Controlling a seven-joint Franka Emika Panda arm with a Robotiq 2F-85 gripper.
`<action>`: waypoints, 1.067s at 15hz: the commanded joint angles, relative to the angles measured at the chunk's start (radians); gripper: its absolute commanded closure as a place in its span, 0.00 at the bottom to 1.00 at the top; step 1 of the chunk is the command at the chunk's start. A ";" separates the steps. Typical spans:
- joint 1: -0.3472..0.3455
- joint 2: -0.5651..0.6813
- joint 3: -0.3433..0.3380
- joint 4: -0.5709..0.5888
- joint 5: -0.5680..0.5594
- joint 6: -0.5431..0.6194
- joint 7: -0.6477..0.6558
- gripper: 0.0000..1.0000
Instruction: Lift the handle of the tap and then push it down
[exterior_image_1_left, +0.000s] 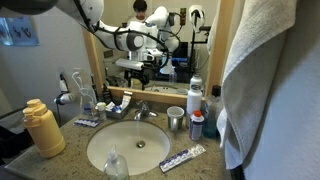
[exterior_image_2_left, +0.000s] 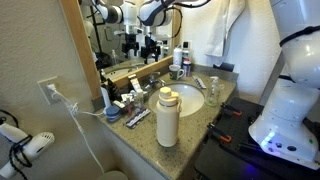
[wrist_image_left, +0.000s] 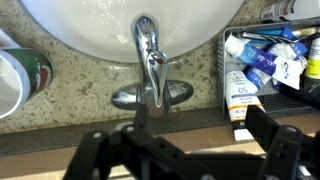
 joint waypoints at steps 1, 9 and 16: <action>-0.003 0.025 -0.005 -0.003 -0.003 0.019 0.005 0.00; -0.016 0.065 -0.015 0.002 -0.002 0.009 0.008 0.00; -0.028 0.097 -0.013 0.010 0.000 0.013 0.000 0.00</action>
